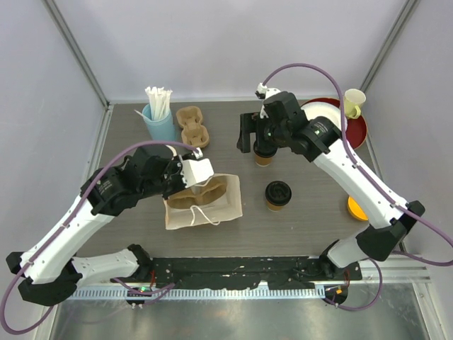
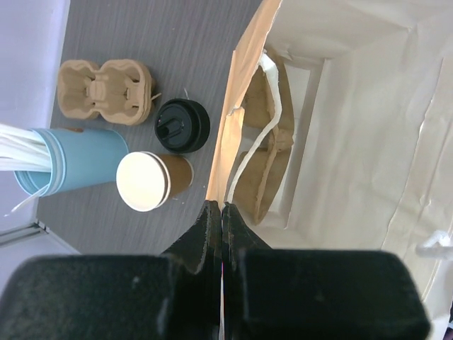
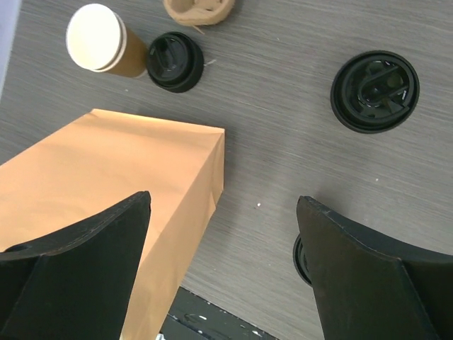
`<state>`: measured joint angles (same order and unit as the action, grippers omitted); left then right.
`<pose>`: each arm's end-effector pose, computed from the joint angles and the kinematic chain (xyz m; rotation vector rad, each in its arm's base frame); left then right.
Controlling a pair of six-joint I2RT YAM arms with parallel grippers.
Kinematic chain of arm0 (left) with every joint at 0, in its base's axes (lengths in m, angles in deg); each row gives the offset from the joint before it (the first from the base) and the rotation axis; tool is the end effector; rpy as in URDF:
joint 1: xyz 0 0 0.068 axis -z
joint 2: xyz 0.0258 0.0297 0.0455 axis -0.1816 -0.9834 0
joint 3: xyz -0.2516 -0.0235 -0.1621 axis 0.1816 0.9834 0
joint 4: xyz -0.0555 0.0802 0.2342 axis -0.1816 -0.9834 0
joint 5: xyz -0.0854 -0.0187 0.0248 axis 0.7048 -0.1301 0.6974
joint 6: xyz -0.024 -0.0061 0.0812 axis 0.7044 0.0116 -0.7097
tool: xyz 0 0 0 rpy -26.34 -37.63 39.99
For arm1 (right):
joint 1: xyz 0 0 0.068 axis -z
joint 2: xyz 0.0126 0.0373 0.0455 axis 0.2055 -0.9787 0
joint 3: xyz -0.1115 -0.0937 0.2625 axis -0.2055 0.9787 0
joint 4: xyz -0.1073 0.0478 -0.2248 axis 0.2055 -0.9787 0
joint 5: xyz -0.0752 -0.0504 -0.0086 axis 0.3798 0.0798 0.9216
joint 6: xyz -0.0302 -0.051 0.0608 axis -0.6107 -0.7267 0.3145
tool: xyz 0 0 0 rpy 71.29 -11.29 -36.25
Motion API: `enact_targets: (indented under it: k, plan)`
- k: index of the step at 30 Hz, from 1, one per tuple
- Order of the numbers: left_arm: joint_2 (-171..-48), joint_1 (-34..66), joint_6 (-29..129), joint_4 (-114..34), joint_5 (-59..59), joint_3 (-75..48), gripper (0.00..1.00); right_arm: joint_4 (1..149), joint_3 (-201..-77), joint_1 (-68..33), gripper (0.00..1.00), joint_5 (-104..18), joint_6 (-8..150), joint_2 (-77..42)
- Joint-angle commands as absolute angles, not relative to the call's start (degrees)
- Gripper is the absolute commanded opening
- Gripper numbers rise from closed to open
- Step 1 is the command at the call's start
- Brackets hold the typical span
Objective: Pack the takeout coffee
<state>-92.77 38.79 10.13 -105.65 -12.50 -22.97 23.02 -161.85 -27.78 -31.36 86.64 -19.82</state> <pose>0.1202 -0.1305 0.4121 1.3966 1.8148 -0.1037 0.2492 0.1990 0.4317 -0.2978 2.2560 0.4982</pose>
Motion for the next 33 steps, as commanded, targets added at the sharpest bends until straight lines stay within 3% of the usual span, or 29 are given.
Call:
enact_targets:
  k: [1,14,19,22,28,33]
  plan:
    - [-92.4,39.1,10.6,-102.1,-12.2,-23.5,0.00,20.9,-164.1,-26.1,0.89,-30.4,85.3,-21.7]
    - [-96.4,26.1,29.7,-102.6,13.5,-26.1,0.00,23.9,-172.9,-25.7,0.80,-43.9,75.7,-20.0]
    - [-97.5,24.9,30.2,-101.2,16.2,-23.2,0.00,27.9,-173.6,-27.9,0.55,-54.8,69.0,-17.5]
    - [-97.9,23.7,29.6,-100.4,15.8,-21.8,0.00,22.2,-177.5,-35.3,0.47,-57.4,60.2,-18.8]
    - [-99.2,22.9,29.7,-99.4,16.7,-21.6,0.00,12.5,-176.3,-41.8,0.39,-59.1,48.7,-21.4]
    - [-99.5,21.0,32.3,-98.8,17.3,-21.8,0.00,14.7,-169.8,-42.1,0.34,-54.2,44.8,-21.4]
